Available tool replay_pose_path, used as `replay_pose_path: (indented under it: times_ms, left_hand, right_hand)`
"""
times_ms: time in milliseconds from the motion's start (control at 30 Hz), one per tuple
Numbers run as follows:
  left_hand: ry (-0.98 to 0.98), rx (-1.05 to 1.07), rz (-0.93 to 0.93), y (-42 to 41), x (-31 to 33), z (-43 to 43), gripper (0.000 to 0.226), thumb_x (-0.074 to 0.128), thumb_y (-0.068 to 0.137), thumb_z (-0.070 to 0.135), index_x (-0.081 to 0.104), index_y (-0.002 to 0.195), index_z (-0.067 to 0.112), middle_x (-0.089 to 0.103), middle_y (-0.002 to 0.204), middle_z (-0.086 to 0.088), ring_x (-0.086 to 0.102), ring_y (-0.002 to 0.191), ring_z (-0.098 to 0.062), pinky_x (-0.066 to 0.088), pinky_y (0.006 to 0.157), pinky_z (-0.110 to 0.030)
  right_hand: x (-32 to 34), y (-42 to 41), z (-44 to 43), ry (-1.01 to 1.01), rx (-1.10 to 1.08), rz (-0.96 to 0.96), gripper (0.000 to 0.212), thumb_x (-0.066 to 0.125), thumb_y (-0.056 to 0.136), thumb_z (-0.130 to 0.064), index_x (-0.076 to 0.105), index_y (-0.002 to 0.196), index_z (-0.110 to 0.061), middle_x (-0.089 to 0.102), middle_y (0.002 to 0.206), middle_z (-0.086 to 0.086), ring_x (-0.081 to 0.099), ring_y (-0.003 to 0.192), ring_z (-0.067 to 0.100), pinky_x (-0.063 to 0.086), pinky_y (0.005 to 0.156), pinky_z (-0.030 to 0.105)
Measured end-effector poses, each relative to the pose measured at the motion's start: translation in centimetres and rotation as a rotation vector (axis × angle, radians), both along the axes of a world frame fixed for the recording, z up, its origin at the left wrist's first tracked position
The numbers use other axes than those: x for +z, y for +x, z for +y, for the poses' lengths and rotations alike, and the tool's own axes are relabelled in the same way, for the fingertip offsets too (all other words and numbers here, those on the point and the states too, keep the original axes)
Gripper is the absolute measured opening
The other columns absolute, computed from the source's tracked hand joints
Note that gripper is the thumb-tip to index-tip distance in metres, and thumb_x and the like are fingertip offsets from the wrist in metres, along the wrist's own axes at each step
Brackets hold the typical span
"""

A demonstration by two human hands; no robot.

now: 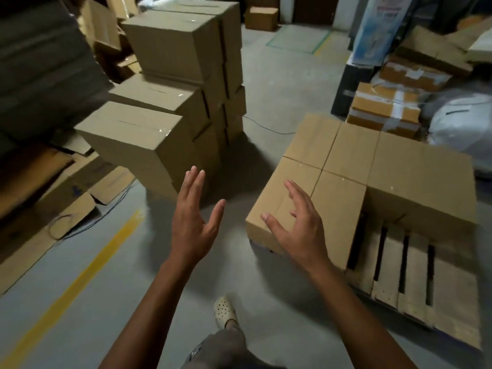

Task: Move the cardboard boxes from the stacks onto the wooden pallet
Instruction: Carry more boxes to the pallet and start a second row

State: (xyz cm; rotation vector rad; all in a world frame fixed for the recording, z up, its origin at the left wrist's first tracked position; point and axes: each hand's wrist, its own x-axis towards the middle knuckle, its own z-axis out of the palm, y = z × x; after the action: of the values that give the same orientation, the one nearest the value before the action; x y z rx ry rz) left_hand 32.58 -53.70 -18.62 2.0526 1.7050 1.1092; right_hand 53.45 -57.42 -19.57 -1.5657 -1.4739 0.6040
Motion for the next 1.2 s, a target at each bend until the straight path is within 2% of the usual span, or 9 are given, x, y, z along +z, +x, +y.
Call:
replay_pose_path:
  times_ms: [167,300,467,633,700,800,900,1067,1200]
  left_hand:
    - [0.042,0.074,-0.019,-4.5,1.7,3.9,0.068,0.058,0.094,0.040,0.035,0.153,0.017,0.026,0.164,-0.005,0.025,0.150,-0.017,0.024,0.113,-0.031]
    - [0.076,0.116,-0.054,-8.7,3.2,10.4,0.067,0.059,0.096,0.043,0.035,0.154,0.019,0.028,0.163,-0.004,0.024,0.146,-0.007,0.024,0.112,-0.027]
    - [0.049,0.116,-0.062,-13.1,5.0,21.6,0.070,0.062,0.095,0.038,0.032,0.156,0.018,0.027,0.164,-0.005,0.026,0.149,-0.019,0.027,0.115,-0.038]
    - [0.105,0.079,-0.067,-16.4,7.9,33.0,0.069,0.064,0.094,0.037,0.035,0.154,0.018,0.032,0.162,-0.005,0.031,0.147,-0.020,0.029,0.112,-0.035]
    - [0.101,0.072,-0.109,-17.2,8.8,37.5,0.068,0.063,0.095,0.039,0.036,0.154,0.019,0.033,0.161,-0.004,0.032,0.146,-0.020,0.030,0.112,-0.036]
    - [0.055,0.064,-0.236,-17.8,9.4,43.9,0.070,0.058,0.091,0.052,0.038,0.152,0.024,0.035,0.160,-0.002,0.037,0.143,-0.022,0.038,0.113,-0.045]
    - [0.021,0.084,-0.350,-17.9,9.2,50.7,0.073,0.054,0.087,0.057,0.039,0.151,0.026,0.038,0.158,-0.002,0.040,0.142,-0.022,0.038,0.111,-0.039]
    - [0.022,0.110,-0.329,-16.6,8.1,61.5,0.060,0.062,0.097,0.040,0.040,0.150,0.024,0.038,0.158,-0.005,0.039,0.142,-0.025,0.041,0.110,-0.047]
    - [0.043,0.139,-0.286,-15.7,8.0,70.7,0.059,0.061,0.098,0.036,0.040,0.151,0.021,0.040,0.156,-0.005,0.040,0.140,-0.022,0.041,0.108,-0.041]
  right_hand:
    - [1.4,-3.7,5.9,0.048,0.102,0.021,0.076,0.072,0.089,-0.042,0.034,0.154,-0.029,0.043,0.156,-0.001,0.044,0.139,0.015,0.051,0.105,0.046]
    - [3.1,-7.0,12.5,0.100,0.150,0.048,0.071,0.072,0.089,-0.039,0.040,0.151,-0.027,0.045,0.153,-0.001,0.047,0.136,0.012,0.053,0.103,0.037]
    - [5.2,-11.1,23.1,0.183,0.130,0.030,0.067,0.071,0.087,-0.045,0.045,0.147,-0.027,0.051,0.148,0.000,0.053,0.130,0.015,0.056,0.096,0.031]
    - [7.3,-14.5,33.9,0.209,0.083,0.042,0.069,0.074,0.087,-0.041,0.043,0.147,-0.029,0.053,0.145,-0.001,0.053,0.122,0.008,0.045,0.086,0.006]
    - [7.8,-15.3,38.1,0.212,0.063,0.052,0.069,0.075,0.087,-0.038,0.044,0.147,-0.027,0.054,0.144,-0.001,0.053,0.121,0.007,0.042,0.083,0.003]
    - [8.4,-16.0,44.3,0.219,0.041,0.040,0.069,0.076,0.087,-0.037,0.044,0.148,-0.027,0.053,0.145,-0.001,0.053,0.122,0.008,0.044,0.084,0.006]
    - [8.4,-15.9,51.2,0.210,0.022,0.001,0.069,0.074,0.088,-0.039,0.043,0.148,-0.027,0.052,0.146,-0.001,0.054,0.124,0.013,0.049,0.086,0.016]
    - [8.1,-14.2,64.4,0.203,0.012,-0.055,0.071,0.072,0.088,-0.044,0.042,0.150,-0.026,0.049,0.150,-0.001,0.053,0.129,0.017,0.055,0.091,0.030]
    - [8.5,-12.4,75.0,0.203,-0.003,-0.067,0.072,0.072,0.089,-0.045,0.041,0.150,-0.024,0.048,0.151,0.002,0.053,0.131,0.021,0.057,0.096,0.043]
